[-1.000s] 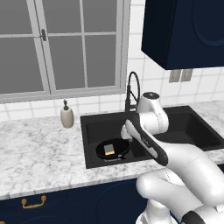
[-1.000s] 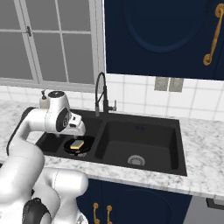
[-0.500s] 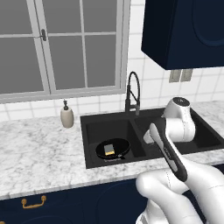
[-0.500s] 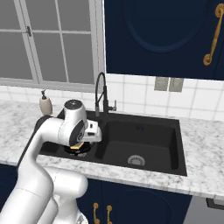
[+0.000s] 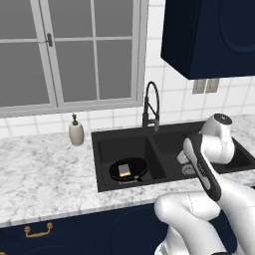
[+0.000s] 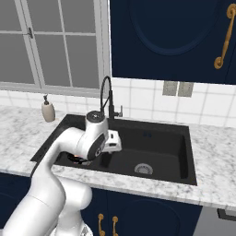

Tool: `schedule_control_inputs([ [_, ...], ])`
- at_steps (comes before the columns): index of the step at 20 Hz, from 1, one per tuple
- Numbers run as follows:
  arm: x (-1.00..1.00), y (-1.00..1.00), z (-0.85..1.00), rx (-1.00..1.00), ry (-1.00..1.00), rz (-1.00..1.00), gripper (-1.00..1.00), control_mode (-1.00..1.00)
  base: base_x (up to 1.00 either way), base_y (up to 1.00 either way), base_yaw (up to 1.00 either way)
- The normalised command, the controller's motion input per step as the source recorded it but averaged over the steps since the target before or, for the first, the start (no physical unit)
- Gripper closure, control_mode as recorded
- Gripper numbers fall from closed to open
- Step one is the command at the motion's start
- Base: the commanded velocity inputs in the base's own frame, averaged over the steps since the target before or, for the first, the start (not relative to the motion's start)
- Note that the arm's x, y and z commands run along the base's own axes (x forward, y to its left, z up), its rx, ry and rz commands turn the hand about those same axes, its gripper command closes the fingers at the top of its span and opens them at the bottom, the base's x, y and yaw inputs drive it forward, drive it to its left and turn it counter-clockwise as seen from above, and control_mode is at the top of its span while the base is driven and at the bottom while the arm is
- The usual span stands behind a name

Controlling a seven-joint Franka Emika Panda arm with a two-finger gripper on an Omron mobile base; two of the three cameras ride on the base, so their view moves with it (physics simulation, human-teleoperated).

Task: Pick the pan and sponge and place them into the sink. Then turn on the water.

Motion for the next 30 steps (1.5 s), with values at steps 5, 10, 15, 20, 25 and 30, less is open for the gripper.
schedule_control_inputs([
  [5, 0.3, -0.38, 0.0, 0.0, 0.0, 0.01, -1.0, -1.0, 0.0, 0.0, 0.0],
  [10, 0.44, -0.29, 0.13, 0.02, -0.05, 0.0, -1.0, -1.0, 0.0, 0.0, 0.0],
  [15, 0.49, -0.26, 0.28, 0.07, -0.21, 0.0, -1.0, -1.0, 0.0, 0.0, 0.0],
  [20, 0.69, -0.16, 0.16, 0.05, -0.23, 0.0, -1.0, -1.0, 0.0, 0.0, 0.0],
  [25, 0.59, -0.03, 0.05, 0.09, -0.29, 0.0, -1.0, -1.0, 0.0, 0.0, 0.0],
  [30, 0.14, -0.01, 0.04, 0.07, -0.33, -0.04, -1.0, -1.0, 0.0, 0.0, 0.0],
])
